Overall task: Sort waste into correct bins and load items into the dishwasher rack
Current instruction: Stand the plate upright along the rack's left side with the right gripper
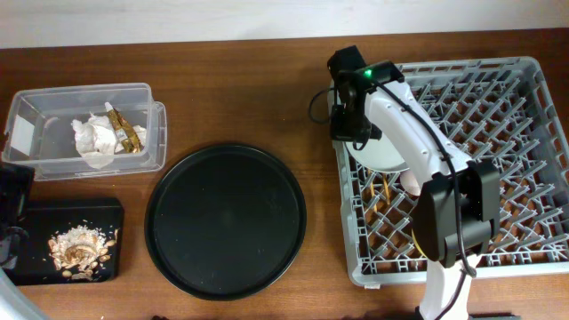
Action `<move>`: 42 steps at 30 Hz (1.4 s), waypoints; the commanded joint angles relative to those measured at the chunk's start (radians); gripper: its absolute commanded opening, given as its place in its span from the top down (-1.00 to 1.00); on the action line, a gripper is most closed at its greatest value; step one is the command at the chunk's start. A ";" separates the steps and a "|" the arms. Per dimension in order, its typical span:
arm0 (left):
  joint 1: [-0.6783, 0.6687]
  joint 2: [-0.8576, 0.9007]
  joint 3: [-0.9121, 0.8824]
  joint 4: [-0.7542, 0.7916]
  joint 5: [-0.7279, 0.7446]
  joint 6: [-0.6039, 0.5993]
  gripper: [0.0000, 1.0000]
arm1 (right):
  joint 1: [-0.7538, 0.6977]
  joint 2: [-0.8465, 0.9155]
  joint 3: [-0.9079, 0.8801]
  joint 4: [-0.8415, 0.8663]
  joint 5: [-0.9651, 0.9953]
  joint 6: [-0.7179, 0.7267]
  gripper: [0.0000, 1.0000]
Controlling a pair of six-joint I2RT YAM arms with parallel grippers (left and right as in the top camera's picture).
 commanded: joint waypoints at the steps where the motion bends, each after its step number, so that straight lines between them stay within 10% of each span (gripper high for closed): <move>1: -0.004 0.002 0.000 -0.001 -0.011 -0.010 -0.98 | 0.001 -0.002 -0.029 0.017 -0.013 0.000 0.92; 19: -0.004 0.002 0.000 -0.001 -0.011 -0.010 -0.98 | 0.003 -0.014 -0.027 0.023 -0.001 0.003 0.92; 33: -0.004 0.002 0.000 -0.001 -0.011 -0.010 -0.98 | -0.095 -0.177 0.542 -0.338 0.027 -0.075 0.73; 42: -0.004 0.002 0.000 -0.001 -0.011 -0.010 -0.98 | -0.330 -0.155 0.315 -0.338 -0.154 -0.138 0.92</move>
